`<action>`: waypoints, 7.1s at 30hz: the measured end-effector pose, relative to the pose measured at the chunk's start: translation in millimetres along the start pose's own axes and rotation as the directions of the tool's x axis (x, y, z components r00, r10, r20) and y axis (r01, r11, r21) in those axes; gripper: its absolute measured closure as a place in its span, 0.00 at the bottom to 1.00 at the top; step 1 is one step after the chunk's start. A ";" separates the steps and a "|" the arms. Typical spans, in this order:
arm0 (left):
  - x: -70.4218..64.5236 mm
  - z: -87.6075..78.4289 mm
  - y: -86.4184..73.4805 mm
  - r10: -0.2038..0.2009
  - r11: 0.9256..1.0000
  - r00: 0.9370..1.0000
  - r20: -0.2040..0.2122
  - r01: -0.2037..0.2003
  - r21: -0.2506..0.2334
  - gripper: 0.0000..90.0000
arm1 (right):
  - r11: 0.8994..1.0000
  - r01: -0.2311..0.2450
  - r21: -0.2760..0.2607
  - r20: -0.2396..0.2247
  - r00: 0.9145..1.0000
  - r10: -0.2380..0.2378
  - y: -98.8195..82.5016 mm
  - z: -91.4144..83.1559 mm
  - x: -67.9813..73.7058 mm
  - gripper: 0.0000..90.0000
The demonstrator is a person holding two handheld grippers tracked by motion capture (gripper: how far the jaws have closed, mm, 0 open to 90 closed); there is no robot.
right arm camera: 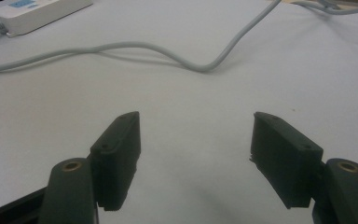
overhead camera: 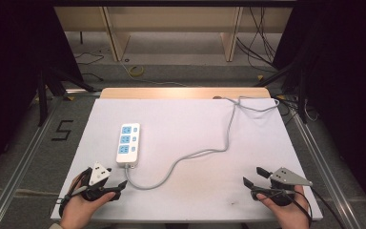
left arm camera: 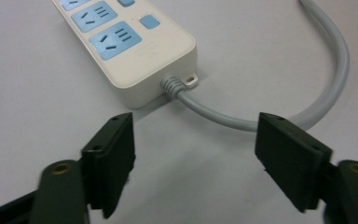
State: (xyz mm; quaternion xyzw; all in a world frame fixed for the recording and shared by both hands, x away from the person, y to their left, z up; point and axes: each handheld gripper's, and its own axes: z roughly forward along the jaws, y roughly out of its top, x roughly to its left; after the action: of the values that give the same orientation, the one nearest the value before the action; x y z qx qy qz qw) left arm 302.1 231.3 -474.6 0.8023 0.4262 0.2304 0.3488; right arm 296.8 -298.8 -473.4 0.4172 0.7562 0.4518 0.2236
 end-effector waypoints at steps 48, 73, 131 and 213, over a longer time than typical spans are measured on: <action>9.6 -15.3 11.1 0.010 0.999 0.997 -0.071 -0.007 0.034 0.99 | 1.000 0.009 0.010 -0.017 1.000 -0.009 0.7 3.1 3.3 0.37; 14.6 -15.3 28.0 -0.017 0.998 0.995 -0.093 0.023 0.061 0.99 | 1.000 0.008 0.011 -0.016 1.000 -0.008 0.7 3.6 3.4 0.37; 19.4 1.9 63.2 -0.032 0.995 0.995 -0.089 0.040 0.088 0.99 | 1.000 0.028 0.011 -0.019 0.999 -0.028 2.7 5.5 6.7 0.38; 15.3 39.3 102.8 -0.028 0.990 0.997 -0.071 0.038 0.139 0.99 | 0.999 0.034 0.006 -0.016 0.999 -0.034 2.7 4.2 6.6 0.37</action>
State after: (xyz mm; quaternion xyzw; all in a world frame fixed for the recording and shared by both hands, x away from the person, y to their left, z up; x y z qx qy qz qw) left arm 390.2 189.4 -421.3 0.8091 0.4664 0.2216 0.2804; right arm 297.3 -290.5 -472.8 0.4014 0.7664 0.4488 0.2238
